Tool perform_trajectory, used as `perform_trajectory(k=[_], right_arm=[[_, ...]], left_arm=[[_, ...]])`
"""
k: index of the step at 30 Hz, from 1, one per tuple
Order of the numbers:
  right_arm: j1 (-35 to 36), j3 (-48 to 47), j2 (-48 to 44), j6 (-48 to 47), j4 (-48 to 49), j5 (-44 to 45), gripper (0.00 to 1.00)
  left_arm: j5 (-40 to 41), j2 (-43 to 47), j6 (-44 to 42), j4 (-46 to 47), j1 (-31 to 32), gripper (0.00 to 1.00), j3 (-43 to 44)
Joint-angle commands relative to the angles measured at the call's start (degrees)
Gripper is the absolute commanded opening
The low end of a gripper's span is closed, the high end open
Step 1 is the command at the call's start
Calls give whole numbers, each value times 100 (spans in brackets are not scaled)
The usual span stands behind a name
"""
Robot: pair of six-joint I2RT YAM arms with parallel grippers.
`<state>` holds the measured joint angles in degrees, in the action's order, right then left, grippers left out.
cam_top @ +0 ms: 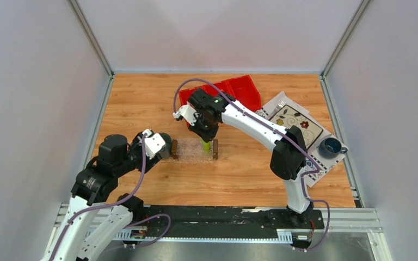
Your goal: Prepare toiletry sets of a toothbrush and toothpaste on the tray
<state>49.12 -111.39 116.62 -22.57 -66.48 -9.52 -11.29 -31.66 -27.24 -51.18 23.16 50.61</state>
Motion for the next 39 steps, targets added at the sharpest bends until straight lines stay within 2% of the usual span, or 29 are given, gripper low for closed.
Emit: perform_trajectory(k=[1, 32, 39], right_arm=[[53, 39, -192, -64, 311, -15, 1], [53, 30, -368, -72, 285, 90, 1], [45, 56, -333, -55, 302, 99, 10]], left_arm=[[-14, 19, -44, 134, -30, 64, -16], [-58, 37, -18, 126, -31, 64, -51], [-40, 46, -35, 134, -31, 64, -69]])
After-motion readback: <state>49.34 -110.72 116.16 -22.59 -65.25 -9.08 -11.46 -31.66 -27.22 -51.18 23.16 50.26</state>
